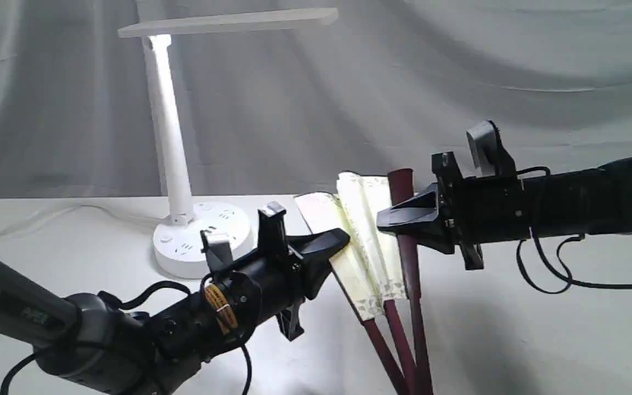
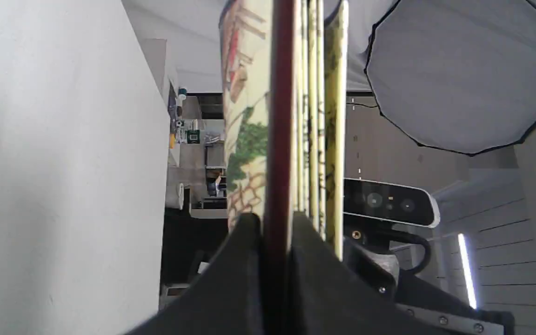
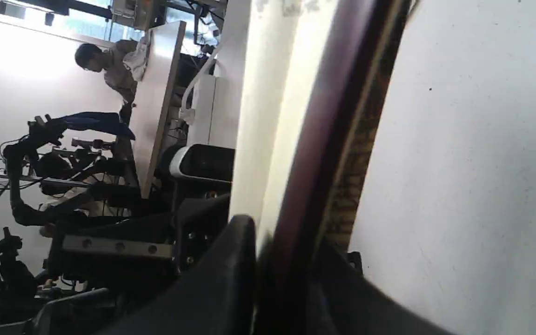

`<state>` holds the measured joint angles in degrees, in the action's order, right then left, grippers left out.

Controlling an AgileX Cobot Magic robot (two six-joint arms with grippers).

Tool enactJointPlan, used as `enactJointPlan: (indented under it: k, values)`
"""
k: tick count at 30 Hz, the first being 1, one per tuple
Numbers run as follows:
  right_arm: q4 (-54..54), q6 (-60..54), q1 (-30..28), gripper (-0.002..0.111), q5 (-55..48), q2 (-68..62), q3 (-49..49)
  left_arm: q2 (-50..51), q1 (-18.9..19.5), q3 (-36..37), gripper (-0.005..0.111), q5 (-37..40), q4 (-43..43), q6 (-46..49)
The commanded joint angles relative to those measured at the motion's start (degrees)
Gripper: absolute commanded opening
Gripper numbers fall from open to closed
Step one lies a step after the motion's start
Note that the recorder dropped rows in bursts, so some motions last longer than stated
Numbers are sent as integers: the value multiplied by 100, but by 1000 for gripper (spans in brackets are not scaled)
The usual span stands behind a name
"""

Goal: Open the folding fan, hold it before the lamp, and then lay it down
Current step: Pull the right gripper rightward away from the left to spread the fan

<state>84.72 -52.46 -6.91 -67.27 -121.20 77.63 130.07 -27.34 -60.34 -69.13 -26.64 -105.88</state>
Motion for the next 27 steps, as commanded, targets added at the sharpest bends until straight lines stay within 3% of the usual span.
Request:
enactJointPlan:
  k: [1,15,27]
  values:
    - [-21,-154,-47,0,-32,79,-19,-129,8,-29,0,-84,123,-58]
    - [0,-104,-192,0,-34,79,-19,-339,-25,79,0,-84,661,3]
    - [16,90,-702,0,-269,79,-19,-532,-906,240,0,-84,2565,574]
